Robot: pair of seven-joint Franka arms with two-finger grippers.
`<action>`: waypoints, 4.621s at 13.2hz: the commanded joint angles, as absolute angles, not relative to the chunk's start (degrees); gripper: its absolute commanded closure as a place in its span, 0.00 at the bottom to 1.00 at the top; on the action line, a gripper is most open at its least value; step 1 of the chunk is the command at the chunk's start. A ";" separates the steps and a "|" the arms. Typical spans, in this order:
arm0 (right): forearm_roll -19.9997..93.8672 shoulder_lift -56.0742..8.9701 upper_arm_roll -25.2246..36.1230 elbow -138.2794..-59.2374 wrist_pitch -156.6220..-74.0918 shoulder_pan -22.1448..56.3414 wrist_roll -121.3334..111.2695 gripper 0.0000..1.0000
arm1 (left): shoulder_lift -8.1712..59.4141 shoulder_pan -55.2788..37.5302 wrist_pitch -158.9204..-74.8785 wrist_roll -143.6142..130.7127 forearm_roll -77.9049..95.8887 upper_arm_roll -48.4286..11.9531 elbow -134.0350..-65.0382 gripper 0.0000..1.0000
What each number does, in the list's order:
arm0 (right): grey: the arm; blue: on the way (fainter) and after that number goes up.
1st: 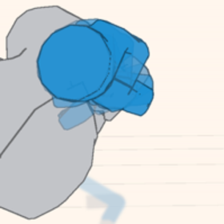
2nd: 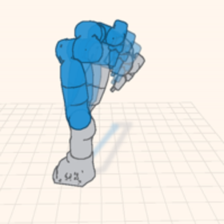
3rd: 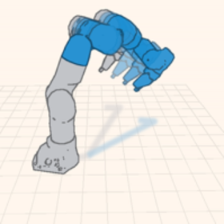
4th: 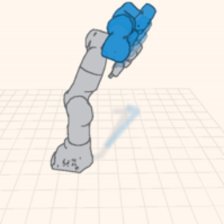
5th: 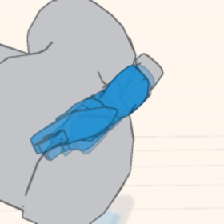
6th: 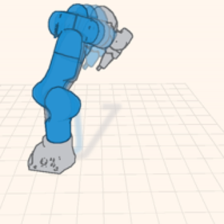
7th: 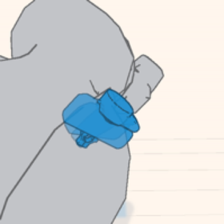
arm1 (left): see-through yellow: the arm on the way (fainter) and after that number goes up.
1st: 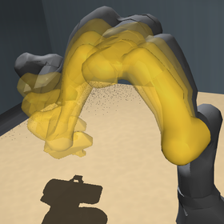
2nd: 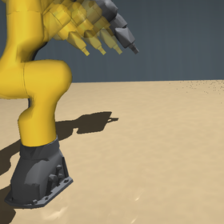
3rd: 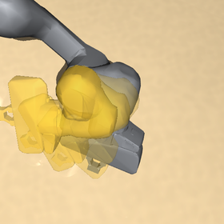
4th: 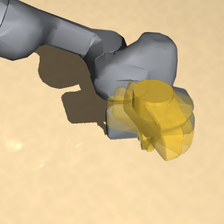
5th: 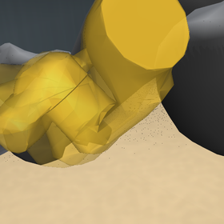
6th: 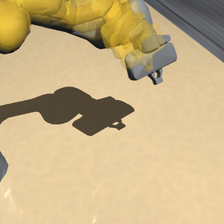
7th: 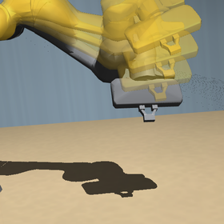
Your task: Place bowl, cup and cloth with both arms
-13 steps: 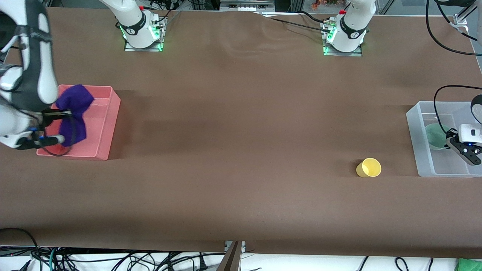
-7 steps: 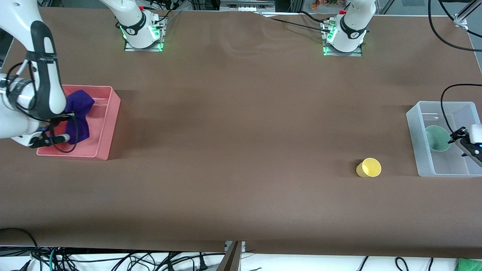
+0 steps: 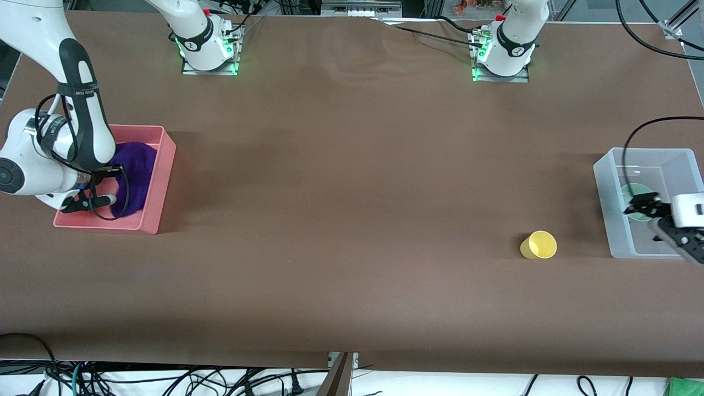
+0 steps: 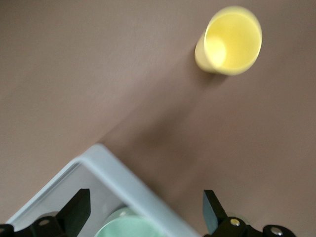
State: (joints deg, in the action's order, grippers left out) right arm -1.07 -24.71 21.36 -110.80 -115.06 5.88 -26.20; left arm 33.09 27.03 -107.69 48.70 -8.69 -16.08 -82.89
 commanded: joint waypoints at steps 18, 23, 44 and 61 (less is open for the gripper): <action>2.02 -6.86 6.34 -84.20 -91.25 5.54 -12.10 0.00 | 40.18 17.14 -108.94 19.86 -7.03 -15.82 -81.92 1.00; 1.14 -7.03 4.57 -84.11 -87.54 5.54 -3.51 0.00 | 27.97 18.71 -91.16 29.23 -16.57 -15.21 -82.00 1.00; 0.00 -7.82 4.83 -83.41 -86.84 5.89 -3.87 0.00 | 22.25 36.83 -107.68 51.18 -23.12 -24.06 -94.66 0.00; -0.09 -7.82 4.92 -83.32 -86.92 5.71 -3.78 0.00 | 3.89 -0.30 -95.18 1.68 2.02 -4.71 -93.41 0.00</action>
